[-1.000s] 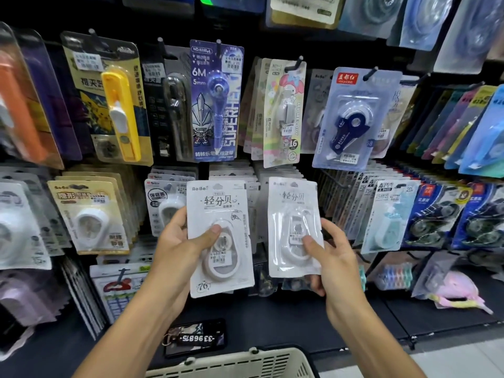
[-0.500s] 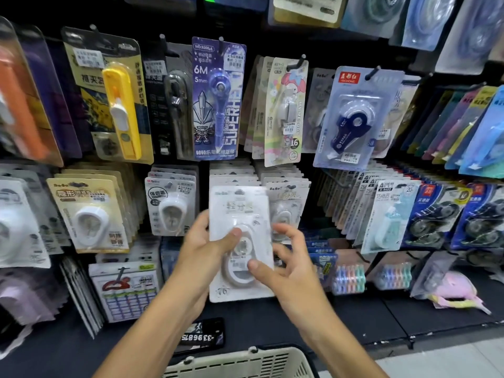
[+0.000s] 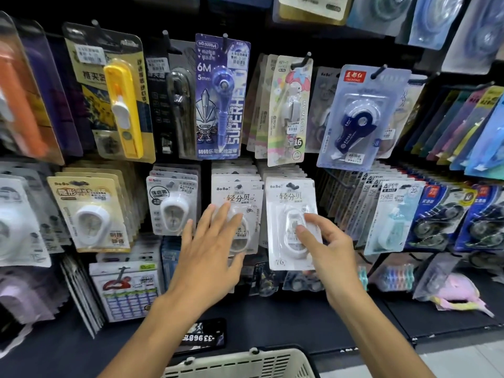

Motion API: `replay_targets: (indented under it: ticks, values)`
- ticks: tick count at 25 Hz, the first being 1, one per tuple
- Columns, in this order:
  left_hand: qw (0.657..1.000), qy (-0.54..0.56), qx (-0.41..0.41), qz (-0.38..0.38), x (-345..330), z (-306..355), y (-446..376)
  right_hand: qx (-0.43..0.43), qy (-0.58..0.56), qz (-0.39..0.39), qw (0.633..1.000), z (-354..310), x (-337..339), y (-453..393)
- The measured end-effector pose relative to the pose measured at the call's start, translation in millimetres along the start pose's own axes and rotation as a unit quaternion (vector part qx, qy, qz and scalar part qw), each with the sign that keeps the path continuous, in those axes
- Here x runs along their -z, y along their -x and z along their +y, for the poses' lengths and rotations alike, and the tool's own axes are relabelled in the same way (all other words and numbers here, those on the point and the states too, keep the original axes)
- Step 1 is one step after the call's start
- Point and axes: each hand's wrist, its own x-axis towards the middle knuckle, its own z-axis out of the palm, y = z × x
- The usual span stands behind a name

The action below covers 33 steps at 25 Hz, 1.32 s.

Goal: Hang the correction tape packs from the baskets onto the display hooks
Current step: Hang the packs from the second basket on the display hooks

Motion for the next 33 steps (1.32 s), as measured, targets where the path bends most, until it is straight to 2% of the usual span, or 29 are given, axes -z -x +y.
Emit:
replay_targets:
  ticks: [1,2,4,5,7,10,14,17,19,21,22,23,25,26,28,30,31,33]
  values:
    - [0.999,-0.032,-0.010,0.000,-1.5,1.1,0.8,0.040,0.082,0.009,0.996,4.3,-0.2,-2.0]
    - [0.998,-0.057,-0.018,-0.005,-2.6,1.4,1.2,0.105,0.192,0.028,0.975,9.8,-0.3,-2.5]
    - [0.995,-0.092,-0.030,-0.029,-4.2,0.3,2.8,0.258,0.387,0.027,0.885,24.6,-3.2,-1.2]
    - [0.993,-0.107,-0.031,-0.042,-4.4,0.4,3.5,0.307,0.451,-0.012,0.838,32.9,-5.3,-2.1]
    - [0.990,-0.123,-0.031,-0.057,-5.3,0.5,3.5,0.298,0.533,-0.102,0.786,39.6,-9.0,-12.5]
    - [0.988,-0.132,-0.034,-0.065,-7.9,-1.5,3.5,0.238,0.586,-0.146,0.760,33.8,-19.9,-44.0]
    - [0.987,-0.139,-0.039,-0.072,-10.3,-7.2,3.5,0.204,0.612,-0.182,0.742,18.7,-39.5,-80.2]
    - [0.991,-0.106,-0.070,-0.051,-14.4,-12.8,8.2,0.236,0.587,-0.204,0.747,22.3,-38.9,-82.4]
    - [0.991,-0.076,-0.108,0.014,-19.4,-11.4,21.3,0.251,0.518,-0.212,0.790,39.5,-31.7,-61.1]
    - [0.992,-0.048,-0.108,0.045,-26.9,-10.3,41.5,0.226,0.437,-0.179,0.852,70.4,-26.6,-20.8]
    - [0.995,-0.034,-0.085,0.026,-32.6,-12.7,52.2,0.194,0.410,-0.162,0.876,89.5,-25.5,3.8]
    - [0.998,-0.014,-0.044,-0.030,-40.3,-17.7,61.5,0.158,0.398,-0.160,0.890,109.4,-25.5,28.1]
    - [0.976,0.014,0.047,-0.211,-65.6,-36.0,95.5,0.073,0.398,-0.225,0.886,157.1,-30.6,81.4]
    - [0.956,0.019,0.086,-0.280,-80.8,-48.2,118.7,0.020,0.414,-0.285,0.865,180.0,-33.1,105.7]
    - [0.913,0.018,0.160,-0.376,-113.1,-72.6,174.1,-0.075,0.447,-0.413,0.790,226.0,-32.9,146.8]
    - [0.873,0.004,0.218,-0.437,-143.0,-87.6,227.3,-0.136,0.469,-0.475,0.732,265.1,-22.5,176.0]
    - [0.860,0.002,0.247,-0.448,-155.8,-90.6,245.8,-0.156,0.478,-0.488,0.713,278.8,-16.0,185.6]
    - [0.850,0.037,0.321,-0.416,-186.4,-94.5,264.6,-0.173,0.494,-0.503,0.688,301.3,-9.4,193.9]
